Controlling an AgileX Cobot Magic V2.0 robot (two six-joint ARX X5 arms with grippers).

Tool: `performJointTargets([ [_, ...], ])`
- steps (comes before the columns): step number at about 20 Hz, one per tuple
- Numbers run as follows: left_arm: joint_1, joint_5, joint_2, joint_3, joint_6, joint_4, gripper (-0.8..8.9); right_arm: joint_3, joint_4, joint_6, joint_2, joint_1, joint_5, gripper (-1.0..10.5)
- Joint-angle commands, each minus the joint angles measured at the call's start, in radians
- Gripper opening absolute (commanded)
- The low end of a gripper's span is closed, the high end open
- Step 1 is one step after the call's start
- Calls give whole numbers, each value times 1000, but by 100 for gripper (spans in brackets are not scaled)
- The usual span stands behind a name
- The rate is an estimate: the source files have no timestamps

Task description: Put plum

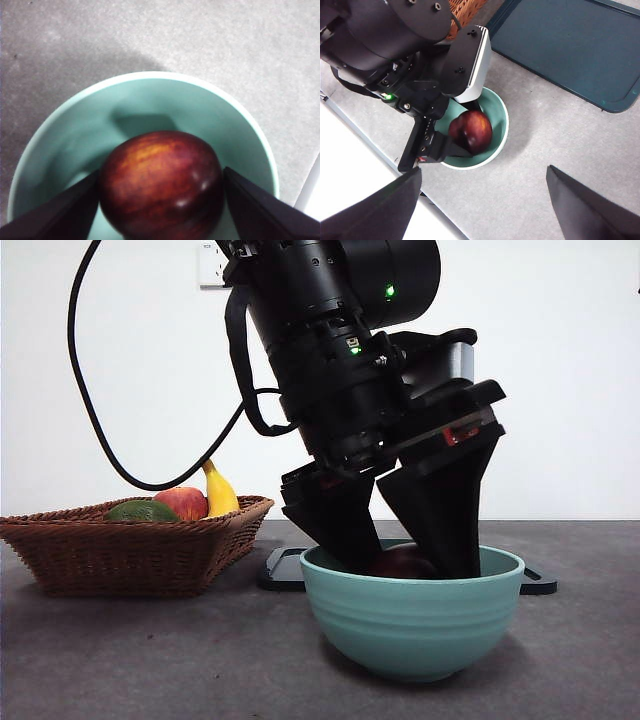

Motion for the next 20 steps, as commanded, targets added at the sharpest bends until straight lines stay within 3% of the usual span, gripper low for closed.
performJointTargets([
  [1, -13, -3, 16, 22, 1, 0, 409, 16, 8, -5, 5, 4, 0, 400],
  [12, 30, -3, -132, 105, -15, -52, 406, 16, 7, -5, 5, 4, 0, 400],
  [20, 274, -1, -396, 105, -55, -91, 406, 16, 7, -5, 5, 4, 0, 400],
])
